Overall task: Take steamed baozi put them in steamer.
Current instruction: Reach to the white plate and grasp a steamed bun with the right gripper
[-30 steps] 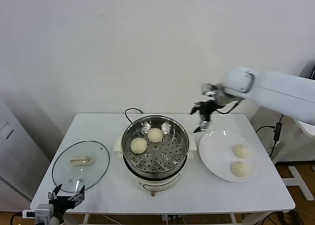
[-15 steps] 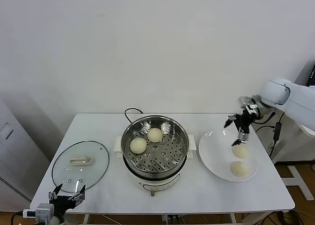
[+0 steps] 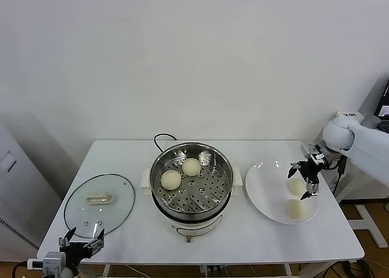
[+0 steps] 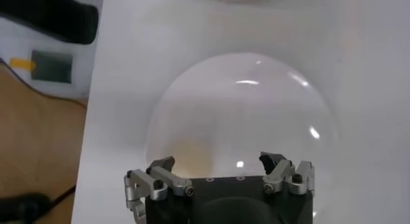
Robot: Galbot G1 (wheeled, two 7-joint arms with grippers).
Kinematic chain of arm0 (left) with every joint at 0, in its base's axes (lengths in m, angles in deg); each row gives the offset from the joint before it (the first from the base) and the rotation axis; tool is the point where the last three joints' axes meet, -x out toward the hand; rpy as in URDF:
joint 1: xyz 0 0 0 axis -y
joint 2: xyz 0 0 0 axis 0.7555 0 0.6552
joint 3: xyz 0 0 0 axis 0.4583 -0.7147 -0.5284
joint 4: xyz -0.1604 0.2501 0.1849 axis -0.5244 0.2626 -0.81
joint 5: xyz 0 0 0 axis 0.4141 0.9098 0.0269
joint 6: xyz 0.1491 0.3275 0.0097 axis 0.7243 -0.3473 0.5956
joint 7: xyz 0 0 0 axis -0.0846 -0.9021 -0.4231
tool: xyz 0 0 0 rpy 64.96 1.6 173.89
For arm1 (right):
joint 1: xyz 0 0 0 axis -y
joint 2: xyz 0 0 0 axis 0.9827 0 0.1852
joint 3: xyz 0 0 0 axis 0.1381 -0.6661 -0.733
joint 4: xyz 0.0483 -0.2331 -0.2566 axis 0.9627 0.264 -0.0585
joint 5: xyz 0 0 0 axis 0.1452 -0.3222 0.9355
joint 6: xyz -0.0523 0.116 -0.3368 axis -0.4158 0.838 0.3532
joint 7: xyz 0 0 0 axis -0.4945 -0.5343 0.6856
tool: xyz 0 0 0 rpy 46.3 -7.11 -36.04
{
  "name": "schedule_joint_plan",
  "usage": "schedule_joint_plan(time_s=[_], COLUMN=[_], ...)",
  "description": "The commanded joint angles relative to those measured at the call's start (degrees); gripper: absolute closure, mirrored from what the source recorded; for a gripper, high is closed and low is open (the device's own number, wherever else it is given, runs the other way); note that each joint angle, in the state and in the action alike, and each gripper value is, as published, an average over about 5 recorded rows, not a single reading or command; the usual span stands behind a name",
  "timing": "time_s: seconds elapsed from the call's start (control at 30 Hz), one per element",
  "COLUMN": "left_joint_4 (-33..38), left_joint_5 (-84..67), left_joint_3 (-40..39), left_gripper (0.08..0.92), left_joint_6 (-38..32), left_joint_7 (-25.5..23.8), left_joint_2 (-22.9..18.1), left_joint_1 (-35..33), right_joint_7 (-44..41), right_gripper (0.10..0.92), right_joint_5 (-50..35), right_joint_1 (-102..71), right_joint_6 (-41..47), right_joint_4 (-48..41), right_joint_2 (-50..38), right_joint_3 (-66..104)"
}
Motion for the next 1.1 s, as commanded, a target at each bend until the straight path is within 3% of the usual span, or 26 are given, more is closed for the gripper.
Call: schedule_joint_plan(time_s=[0.03, 0.73, 1.1], left_joint_4=[-0.3, -0.8, -0.6], left_joint_5=[0.1, 0.7, 0.8], left_joint_3=[-0.1, 0.0, -0.1], left_gripper=[0.177, 0.177, 0.177], left_joint_6=[0.0, -0.1, 0.0], left_joint_7=[0.0, -0.1, 0.0], left_joint_2=[-0.1, 0.0, -0.1], left_joint_1=[0.0, -0.3, -0.3], right_joint_7=[-0.3, -0.1, -1.0], right_gripper=[0.203, 0.209, 0.362], right_joint_5=[6.0, 12.4, 11.9], right_joint_1=[-10.1, -16.1, -17.4], right_joint_6=[-2.7, -3.7, -2.8], right_joint_4=[-3.8, -7.6, -8.4], right_joint_2=[1.0, 4.2, 4.7], right_joint_3=[7.7, 14.4, 16.4])
